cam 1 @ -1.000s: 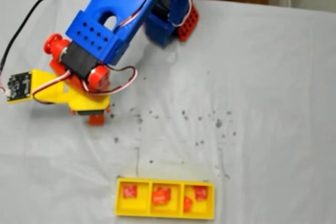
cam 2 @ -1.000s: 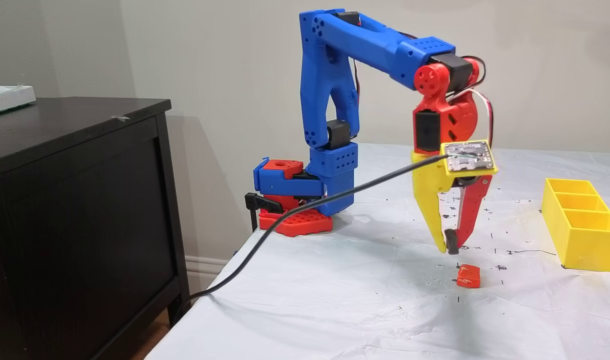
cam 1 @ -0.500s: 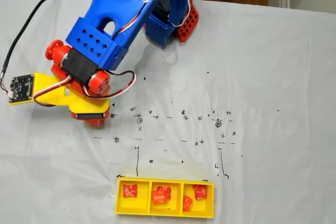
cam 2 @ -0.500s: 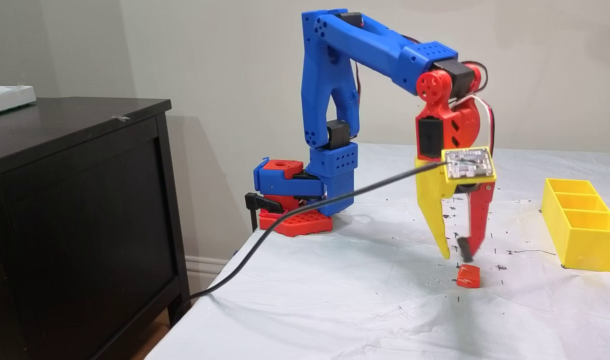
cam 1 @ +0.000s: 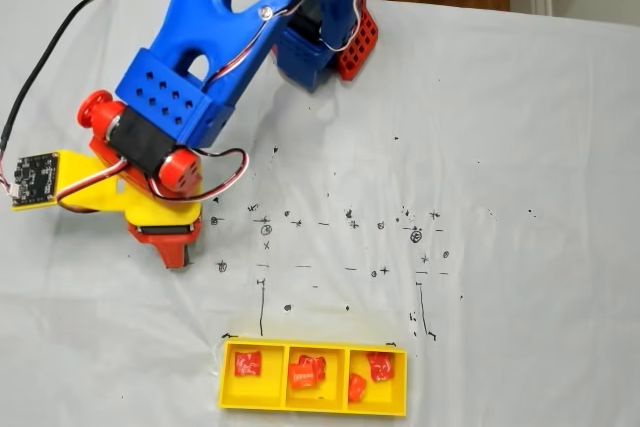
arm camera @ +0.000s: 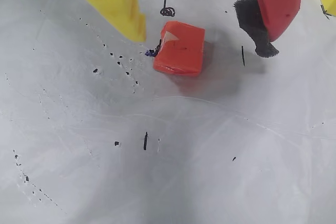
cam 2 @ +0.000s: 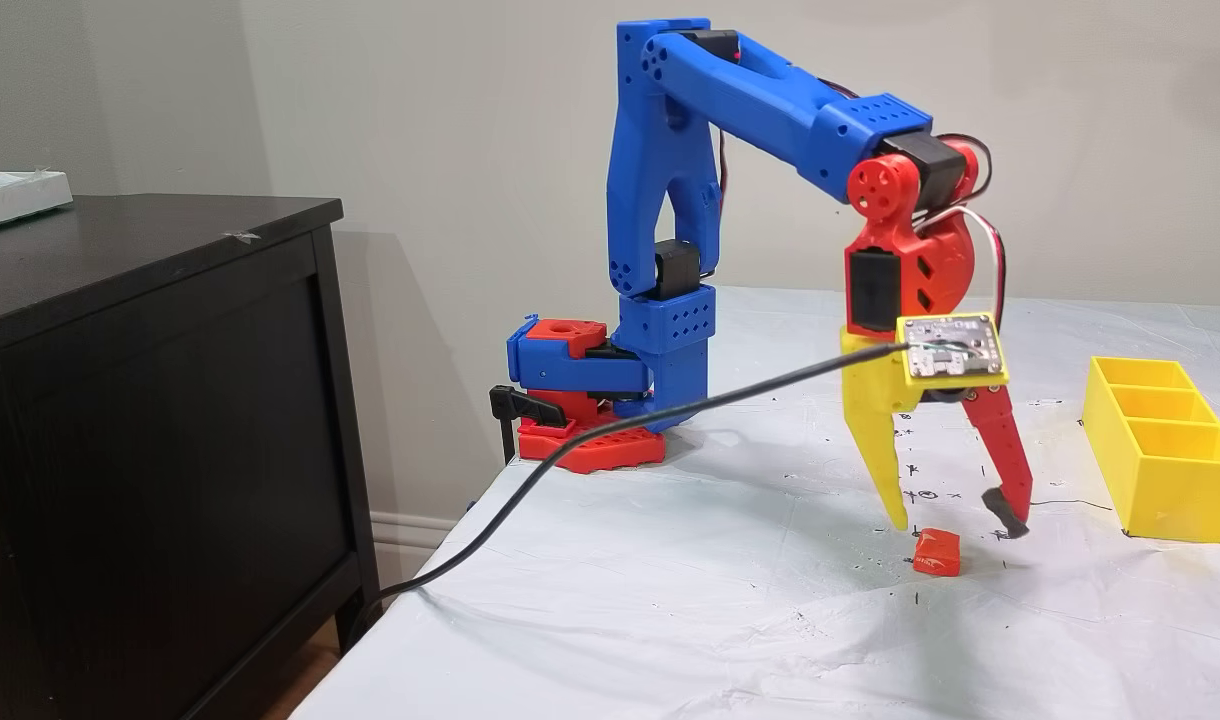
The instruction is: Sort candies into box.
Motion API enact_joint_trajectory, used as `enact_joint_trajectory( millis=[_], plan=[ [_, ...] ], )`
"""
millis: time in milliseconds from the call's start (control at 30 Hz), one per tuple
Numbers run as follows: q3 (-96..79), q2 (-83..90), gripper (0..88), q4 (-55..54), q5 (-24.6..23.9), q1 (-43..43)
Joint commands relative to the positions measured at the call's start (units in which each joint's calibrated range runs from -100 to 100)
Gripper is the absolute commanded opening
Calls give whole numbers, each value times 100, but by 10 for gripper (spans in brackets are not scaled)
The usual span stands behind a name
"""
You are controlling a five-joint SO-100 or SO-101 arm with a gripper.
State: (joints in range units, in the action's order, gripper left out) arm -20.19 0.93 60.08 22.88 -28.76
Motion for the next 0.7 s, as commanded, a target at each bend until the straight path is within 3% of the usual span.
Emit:
enact_joint_trajectory(
  millis=[0,400,667],
  plan=[
    [412,-76,273,-126,-15,4],
    [203,-390,275,-363,0,158],
    [485,-831,230,-339,-10,222]
  ],
)
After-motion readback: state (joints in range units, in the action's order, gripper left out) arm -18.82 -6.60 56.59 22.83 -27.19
